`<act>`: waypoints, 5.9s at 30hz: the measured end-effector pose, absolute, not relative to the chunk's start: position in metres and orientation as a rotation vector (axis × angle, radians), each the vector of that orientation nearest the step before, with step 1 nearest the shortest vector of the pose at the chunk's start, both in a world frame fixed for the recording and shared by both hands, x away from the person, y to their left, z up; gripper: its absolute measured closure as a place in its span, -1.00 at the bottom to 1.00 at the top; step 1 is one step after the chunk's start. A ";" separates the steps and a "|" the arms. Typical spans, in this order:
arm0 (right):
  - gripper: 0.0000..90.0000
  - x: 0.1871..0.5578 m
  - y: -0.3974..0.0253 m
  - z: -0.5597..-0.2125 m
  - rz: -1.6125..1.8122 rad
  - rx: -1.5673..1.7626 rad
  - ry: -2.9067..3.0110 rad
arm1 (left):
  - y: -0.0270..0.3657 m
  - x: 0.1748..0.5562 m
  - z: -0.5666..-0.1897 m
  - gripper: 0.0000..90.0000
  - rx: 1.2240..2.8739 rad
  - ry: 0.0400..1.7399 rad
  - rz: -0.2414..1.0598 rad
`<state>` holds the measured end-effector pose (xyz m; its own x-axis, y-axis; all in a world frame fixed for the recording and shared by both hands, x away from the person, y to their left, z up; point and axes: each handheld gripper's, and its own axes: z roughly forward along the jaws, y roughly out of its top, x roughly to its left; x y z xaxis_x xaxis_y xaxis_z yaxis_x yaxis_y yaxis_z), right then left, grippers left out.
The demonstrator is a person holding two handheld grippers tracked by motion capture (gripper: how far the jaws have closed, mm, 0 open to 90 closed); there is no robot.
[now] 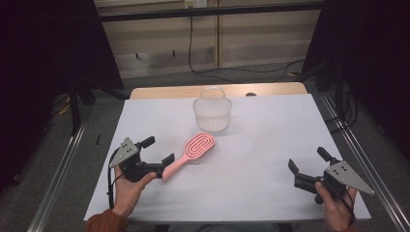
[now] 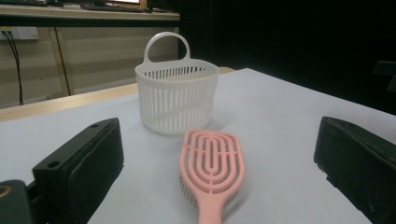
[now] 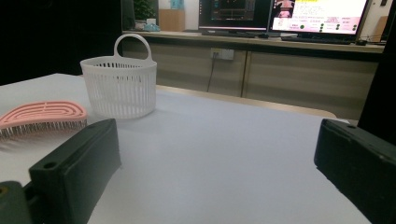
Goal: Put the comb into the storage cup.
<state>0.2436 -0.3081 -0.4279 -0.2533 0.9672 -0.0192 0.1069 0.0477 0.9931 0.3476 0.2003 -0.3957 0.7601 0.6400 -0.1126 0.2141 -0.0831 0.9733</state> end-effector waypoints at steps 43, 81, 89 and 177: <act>-1.00 0.244 -0.308 -0.428 1.315 1.129 1.501 | 0.157 0.401 -0.390 -0.94 1.795 0.754 0.307; -1.00 0.244 -0.308 -0.429 1.317 1.129 1.512 | 0.116 0.441 -0.383 -0.90 2.202 0.723 0.004; -1.00 0.244 -0.308 -0.430 1.318 1.129 1.513 | 0.115 0.442 -0.389 -0.90 2.258 0.726 0.013; -1.00 0.245 -0.307 -0.432 1.319 1.120 1.552 | 0.065 0.463 -0.431 -0.58 2.601 0.756 -0.017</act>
<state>0.2453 -0.3069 -0.4315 -0.2932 0.9557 -0.0259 0.1282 0.0661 0.9895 0.4628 0.0653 -0.4313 0.8512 0.5089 -0.1284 0.5141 -0.7593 0.3991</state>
